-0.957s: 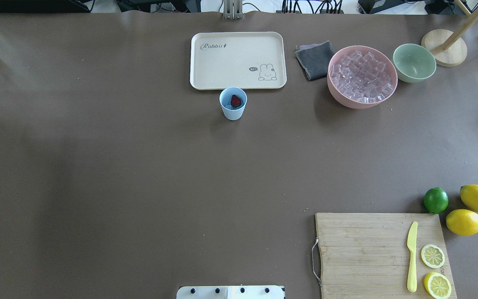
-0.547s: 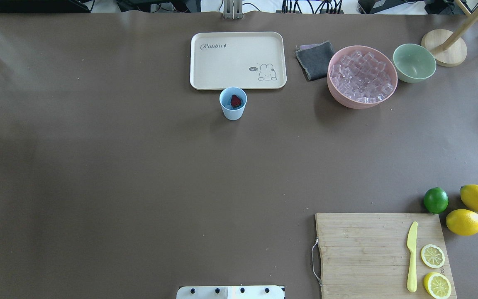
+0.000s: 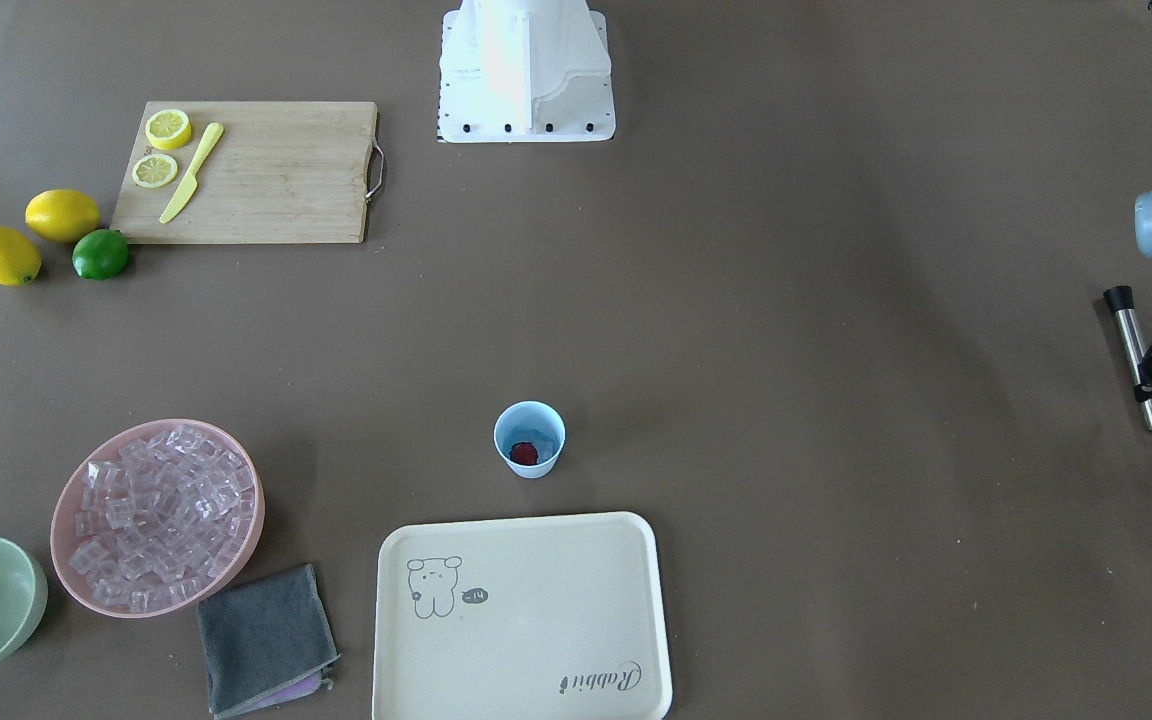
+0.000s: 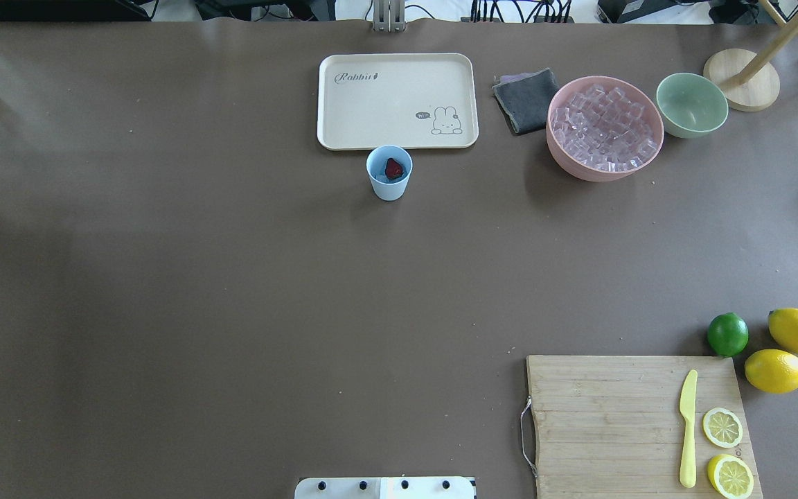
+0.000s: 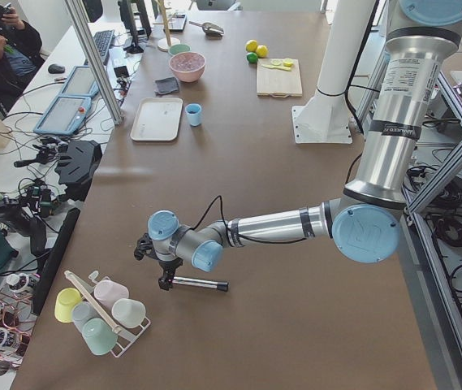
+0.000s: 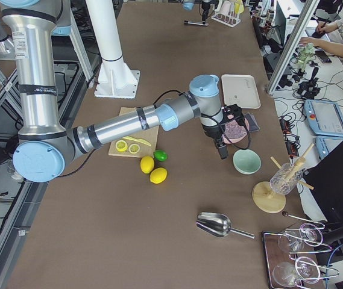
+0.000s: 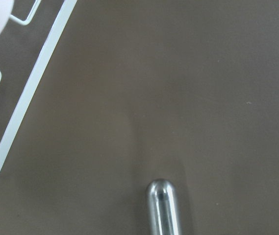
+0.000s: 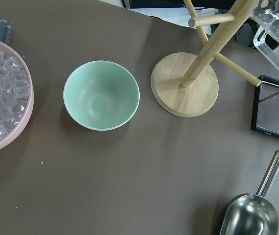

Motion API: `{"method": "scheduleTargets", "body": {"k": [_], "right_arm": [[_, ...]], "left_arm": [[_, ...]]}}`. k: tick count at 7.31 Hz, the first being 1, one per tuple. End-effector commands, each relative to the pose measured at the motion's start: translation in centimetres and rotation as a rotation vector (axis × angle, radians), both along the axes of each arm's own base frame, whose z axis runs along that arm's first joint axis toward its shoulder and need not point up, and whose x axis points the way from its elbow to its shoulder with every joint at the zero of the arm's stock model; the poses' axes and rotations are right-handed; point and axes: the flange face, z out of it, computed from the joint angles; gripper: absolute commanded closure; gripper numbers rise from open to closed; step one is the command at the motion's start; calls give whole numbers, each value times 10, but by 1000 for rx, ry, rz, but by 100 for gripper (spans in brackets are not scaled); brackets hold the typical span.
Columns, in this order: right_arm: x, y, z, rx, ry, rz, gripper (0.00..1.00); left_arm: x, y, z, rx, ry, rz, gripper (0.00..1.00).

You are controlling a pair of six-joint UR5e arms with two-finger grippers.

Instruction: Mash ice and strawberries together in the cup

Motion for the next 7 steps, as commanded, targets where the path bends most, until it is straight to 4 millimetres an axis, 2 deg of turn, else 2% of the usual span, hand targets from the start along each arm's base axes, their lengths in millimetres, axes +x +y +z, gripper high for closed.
{"method": "scheduleTargets", "body": {"k": [1,5,6,7], "right_arm": [[-1,-2,-2,3,1,0,0],[3,-1,-5,9,0,6,0],[3,-2,-6,10,-1,7,0],[3,-3,-8,11,-1,7,0]], "left_arm": [[15,5,5,-24,-3,9,20],[12,11,17,-44,-10,12,25],[12,11,17,-48,-9,6,36],[12,10,16,-57,-9,-3,52]]}}
